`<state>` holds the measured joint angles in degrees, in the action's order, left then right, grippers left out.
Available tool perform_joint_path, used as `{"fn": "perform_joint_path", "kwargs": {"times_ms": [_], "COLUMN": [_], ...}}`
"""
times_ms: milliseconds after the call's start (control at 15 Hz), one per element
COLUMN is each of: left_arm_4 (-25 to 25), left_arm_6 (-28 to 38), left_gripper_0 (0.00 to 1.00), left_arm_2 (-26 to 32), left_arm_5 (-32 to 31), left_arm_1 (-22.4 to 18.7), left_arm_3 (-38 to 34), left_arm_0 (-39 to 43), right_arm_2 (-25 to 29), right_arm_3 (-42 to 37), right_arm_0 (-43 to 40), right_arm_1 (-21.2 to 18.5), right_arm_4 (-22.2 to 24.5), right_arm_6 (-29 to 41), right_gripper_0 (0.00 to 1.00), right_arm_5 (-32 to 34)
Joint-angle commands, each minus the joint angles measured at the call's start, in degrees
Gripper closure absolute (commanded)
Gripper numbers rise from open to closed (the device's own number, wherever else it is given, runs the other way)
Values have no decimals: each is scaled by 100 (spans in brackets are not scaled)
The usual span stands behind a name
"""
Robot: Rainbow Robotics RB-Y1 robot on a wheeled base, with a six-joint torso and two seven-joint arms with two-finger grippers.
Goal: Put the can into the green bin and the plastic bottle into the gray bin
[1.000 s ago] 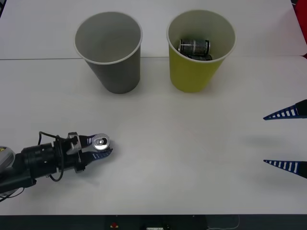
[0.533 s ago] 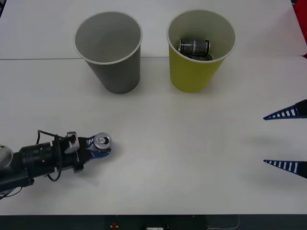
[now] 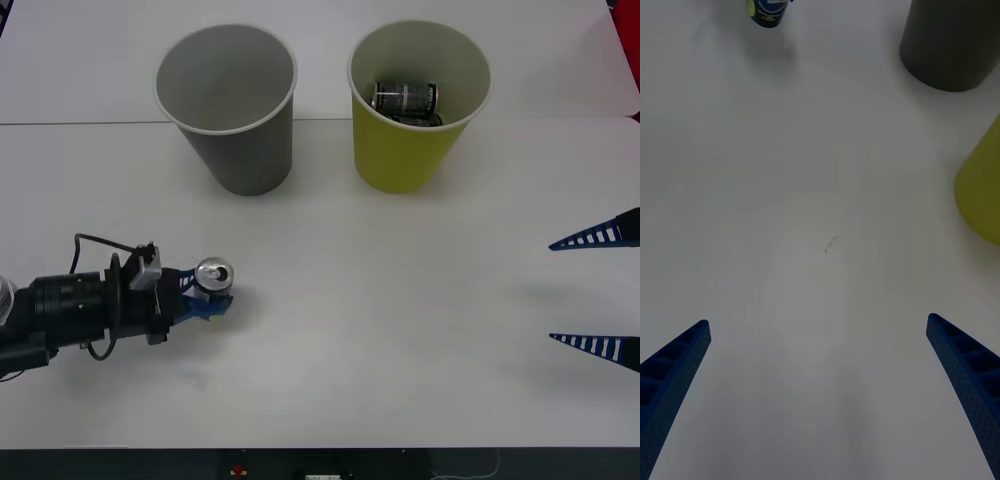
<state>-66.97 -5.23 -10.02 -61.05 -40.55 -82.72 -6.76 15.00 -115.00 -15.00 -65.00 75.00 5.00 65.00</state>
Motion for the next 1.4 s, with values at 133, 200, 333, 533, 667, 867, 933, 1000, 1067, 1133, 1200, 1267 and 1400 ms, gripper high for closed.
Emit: {"fn": "perform_joint_path", "kwargs": {"times_ms": [133, 200, 333, 533, 667, 867, 933, 1000, 1067, 1133, 1200, 1267, 1400], "left_arm_4": [-616, -677, -1029, -1873, -2444, -3446, -3762, -3991, -4211, -4483, -4659, -4835, -5089], "left_arm_6": [1446, 1824, 2765, 4145, 5103, 6922, 7476, 7889, 8240, 8592, 8609, 8609, 8601], "left_gripper_0": [100, 100, 100, 100, 100, 100, 100, 100, 100, 100, 100, 100, 100], "left_arm_2": [272, 281, 325, 518, 580, 571, 580, 589, 580, 580, 580, 580, 580], "left_arm_5": [-144, -161, -153, -153, -153, -258, -487, -636, -777, -988, -1155, -1392, -1779], "left_arm_1": [3, 3, 12, 135, 232, 355, 416, 443, 469, 513, 548, 601, 662], "left_arm_3": [-755, -939, -1502, -2363, -2899, -3857, -4112, -4323, -4508, -4710, -4789, -4807, -4807], "left_arm_0": [17, 17, 17, 8, 8, -79, -176, -273, -378, -563, -721, -994, -1521], "right_arm_2": [0, 0, 0, 0, 0, 0, 0, 0, 0, 0, 0, 0, 0], "right_arm_3": [0, 0, 0, 0, 0, 0, 0, 0, 0, 0, 0, 0, 0], "right_arm_0": [0, 0, 0, 0, 0, 0, 0, 0, 0, 0, 0, 0, 0], "right_arm_1": [0, 0, 0, 0, 0, 0, 0, 0, 0, 0, 0, 0, 0], "right_arm_4": [0, 0, 0, 0, 0, 0, 0, 0, 0, 0, 0, 0, 0], "right_arm_6": [0, 0, 0, 0, 0, 0, 0, 0, 0, 0, 0, 0, 0], "right_gripper_0": [0, 0, 0, 0, 0, 0, 0, 0, 0, 0, 0, 0, 0], "right_arm_5": [0, 0, 0, 0, 0, 0, 0, 0, 0, 0, 0, 0, 0]}}
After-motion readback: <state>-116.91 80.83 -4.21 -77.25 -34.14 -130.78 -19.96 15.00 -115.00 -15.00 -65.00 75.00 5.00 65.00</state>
